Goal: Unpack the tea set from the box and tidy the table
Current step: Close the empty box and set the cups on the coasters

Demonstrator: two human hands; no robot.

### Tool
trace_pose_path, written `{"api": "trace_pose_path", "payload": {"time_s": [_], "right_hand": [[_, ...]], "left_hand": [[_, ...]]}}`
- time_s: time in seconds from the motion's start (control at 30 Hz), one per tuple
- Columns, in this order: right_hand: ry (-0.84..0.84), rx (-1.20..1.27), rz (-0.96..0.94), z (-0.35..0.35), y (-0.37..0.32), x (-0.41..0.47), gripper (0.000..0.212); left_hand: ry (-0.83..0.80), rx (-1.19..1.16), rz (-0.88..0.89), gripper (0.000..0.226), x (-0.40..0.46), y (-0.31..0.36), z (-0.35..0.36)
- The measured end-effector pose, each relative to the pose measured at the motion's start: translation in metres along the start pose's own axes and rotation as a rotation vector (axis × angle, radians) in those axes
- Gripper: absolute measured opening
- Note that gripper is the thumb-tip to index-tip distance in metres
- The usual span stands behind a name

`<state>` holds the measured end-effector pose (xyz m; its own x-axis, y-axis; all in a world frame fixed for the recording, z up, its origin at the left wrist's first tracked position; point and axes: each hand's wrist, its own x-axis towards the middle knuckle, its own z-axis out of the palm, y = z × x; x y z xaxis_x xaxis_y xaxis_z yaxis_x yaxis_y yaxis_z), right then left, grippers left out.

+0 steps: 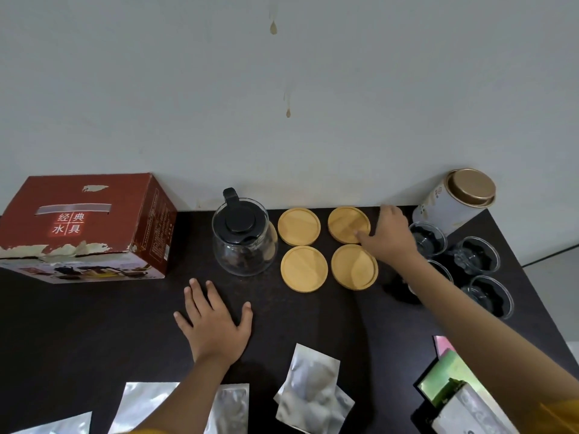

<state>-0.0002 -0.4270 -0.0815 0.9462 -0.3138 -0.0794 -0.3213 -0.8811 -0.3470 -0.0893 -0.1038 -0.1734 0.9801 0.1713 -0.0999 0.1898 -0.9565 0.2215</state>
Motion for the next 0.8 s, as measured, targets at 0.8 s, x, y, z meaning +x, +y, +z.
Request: {"api": "trace_pose_path", "payload": {"time_s": [0.8], "right_hand": [[-0.174, -0.254, 0.034, -0.074, 0.027, 0.011, 0.079]], "left_hand": [[-0.063, 0.030, -0.019, 0.091, 0.002, 0.001, 0.000]]}}
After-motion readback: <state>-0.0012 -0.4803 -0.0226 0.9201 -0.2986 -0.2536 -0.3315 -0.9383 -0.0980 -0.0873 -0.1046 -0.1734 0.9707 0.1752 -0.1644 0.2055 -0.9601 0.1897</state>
